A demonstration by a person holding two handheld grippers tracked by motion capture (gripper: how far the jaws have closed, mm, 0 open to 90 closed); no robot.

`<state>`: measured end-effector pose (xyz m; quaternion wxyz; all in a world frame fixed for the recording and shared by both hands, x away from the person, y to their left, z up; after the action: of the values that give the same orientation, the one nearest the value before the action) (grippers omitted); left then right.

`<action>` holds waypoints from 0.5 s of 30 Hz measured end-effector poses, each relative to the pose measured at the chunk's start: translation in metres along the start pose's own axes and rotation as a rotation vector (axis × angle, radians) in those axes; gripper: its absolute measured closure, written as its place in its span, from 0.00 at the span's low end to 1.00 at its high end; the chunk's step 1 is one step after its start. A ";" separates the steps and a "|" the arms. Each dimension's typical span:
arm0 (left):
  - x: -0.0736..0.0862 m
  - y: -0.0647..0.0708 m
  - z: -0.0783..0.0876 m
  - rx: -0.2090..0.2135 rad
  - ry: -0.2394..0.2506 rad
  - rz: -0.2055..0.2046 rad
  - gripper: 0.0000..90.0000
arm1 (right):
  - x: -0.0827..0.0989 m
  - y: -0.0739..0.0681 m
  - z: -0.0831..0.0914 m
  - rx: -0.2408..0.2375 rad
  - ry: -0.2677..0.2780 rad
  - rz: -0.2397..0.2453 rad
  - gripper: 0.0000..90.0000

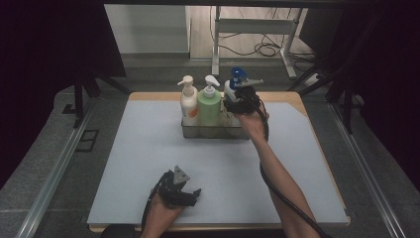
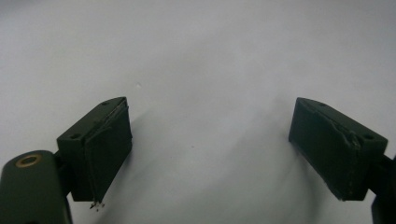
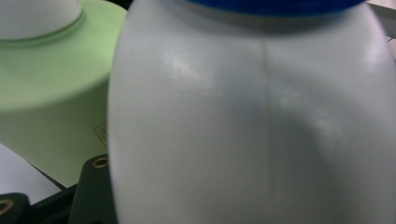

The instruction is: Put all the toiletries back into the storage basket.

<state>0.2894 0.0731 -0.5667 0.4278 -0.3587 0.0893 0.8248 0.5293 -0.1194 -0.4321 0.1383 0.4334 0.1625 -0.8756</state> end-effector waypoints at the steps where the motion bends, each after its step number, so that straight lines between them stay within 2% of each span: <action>1: 0.000 0.000 0.000 0.000 0.000 0.000 0.15 | 0.001 0.000 -0.001 0.001 -0.001 0.001 0.42; 8: 0.000 0.000 0.000 0.000 0.000 0.000 0.15 | 0.007 0.001 -0.007 0.009 -0.020 0.004 0.42; 15: 0.000 0.000 0.000 0.000 0.001 0.000 0.15 | 0.009 0.003 -0.006 0.004 -0.013 -0.013 0.42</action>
<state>0.2894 0.0731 -0.5668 0.4279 -0.3590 0.0895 0.8247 0.5295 -0.1206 -0.4428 0.1330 0.4268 0.1624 -0.8797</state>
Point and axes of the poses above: each handheld gripper's, and its own axes: z roughly backward along the jaws, x roughly out of its underside, y roughly to its right, the point moved 6 cm from there along -z, roughly forward along the jaws, and after that the axes turned 15 degrees about -z, right-handed, at the moved point
